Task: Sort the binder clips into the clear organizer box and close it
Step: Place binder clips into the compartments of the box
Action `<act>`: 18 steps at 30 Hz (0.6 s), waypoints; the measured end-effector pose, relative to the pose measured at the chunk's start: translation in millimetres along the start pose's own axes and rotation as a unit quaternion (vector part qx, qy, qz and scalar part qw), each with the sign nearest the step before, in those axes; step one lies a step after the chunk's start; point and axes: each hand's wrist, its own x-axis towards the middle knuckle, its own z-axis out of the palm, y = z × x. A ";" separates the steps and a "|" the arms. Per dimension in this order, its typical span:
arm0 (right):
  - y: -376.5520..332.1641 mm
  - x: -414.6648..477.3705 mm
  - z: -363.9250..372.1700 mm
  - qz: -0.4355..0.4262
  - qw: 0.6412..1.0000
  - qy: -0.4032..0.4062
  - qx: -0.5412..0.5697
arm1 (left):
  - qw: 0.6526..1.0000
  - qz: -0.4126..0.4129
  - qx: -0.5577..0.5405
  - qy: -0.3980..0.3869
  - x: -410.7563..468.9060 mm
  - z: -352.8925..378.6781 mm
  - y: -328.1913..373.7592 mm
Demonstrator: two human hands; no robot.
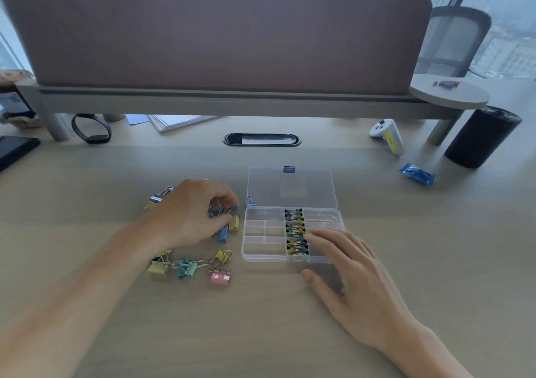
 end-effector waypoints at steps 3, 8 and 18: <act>0.0 0.2 0.5 -0.001 1.000 0.004 0.004 | 1.000 0.011 0.008 0.000 0.6 1.4 -1.8; 0.0 0.0 1.0 0.006 1.000 0.010 0.000 | 1.000 -0.014 -0.004 -0.001 -6.0 -21.7 -6.3; 4.8 -2.5 4.5 0.032 0.998 0.045 -0.041 | 1.000 0.013 -0.013 -0.019 -7.5 4.2 11.4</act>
